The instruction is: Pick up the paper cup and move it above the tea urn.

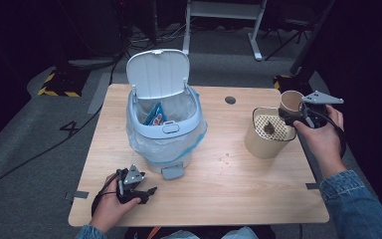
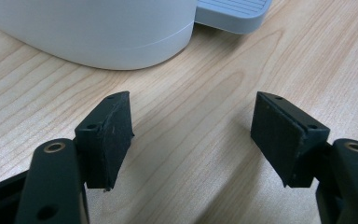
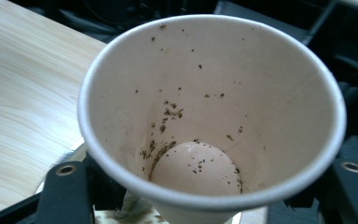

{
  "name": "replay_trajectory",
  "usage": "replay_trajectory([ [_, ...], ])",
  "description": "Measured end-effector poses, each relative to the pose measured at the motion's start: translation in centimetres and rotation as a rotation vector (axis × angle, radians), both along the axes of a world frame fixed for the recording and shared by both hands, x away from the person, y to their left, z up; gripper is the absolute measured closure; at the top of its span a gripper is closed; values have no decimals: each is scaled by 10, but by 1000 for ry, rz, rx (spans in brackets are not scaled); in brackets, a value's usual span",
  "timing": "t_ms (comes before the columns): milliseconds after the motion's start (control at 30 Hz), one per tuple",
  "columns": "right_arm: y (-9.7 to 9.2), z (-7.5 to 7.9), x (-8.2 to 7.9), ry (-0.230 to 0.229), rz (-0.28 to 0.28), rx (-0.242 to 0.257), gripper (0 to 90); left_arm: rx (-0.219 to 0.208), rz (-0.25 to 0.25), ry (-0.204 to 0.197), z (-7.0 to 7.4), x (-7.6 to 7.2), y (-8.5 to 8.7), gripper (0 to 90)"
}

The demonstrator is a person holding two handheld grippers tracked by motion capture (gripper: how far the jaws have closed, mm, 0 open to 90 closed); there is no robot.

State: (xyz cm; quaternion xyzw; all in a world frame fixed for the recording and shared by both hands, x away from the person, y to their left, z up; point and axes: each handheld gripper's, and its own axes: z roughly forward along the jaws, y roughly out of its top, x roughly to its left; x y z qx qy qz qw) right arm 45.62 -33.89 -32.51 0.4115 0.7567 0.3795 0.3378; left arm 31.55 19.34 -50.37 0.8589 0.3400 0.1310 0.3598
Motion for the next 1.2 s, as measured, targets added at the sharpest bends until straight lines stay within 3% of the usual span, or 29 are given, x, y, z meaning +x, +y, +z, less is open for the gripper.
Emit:
replay_trajectory([
  [100,0,5,-3,-24,72,33,318,-1,1,0,0,0,0,297],
  [233,1,13,-6,-18,179,81,319,0,3,-1,0,-1,0,298],
  [400,10,26,-10,14,294,132,320,1,1,-1,0,-1,0,298],
  [567,20,37,-6,48,466,226,323,-1,2,0,0,-1,0,297],
  [667,23,39,-1,61,561,249,324,-3,2,1,0,-1,0,297],
  [767,28,41,2,32,642,262,323,-3,0,1,0,-1,0,297],
  [833,32,45,2,42,675,243,323,-2,0,1,0,0,0,297],
  [1200,67,68,6,30,776,208,321,-3,2,1,0,1,0,298],
])
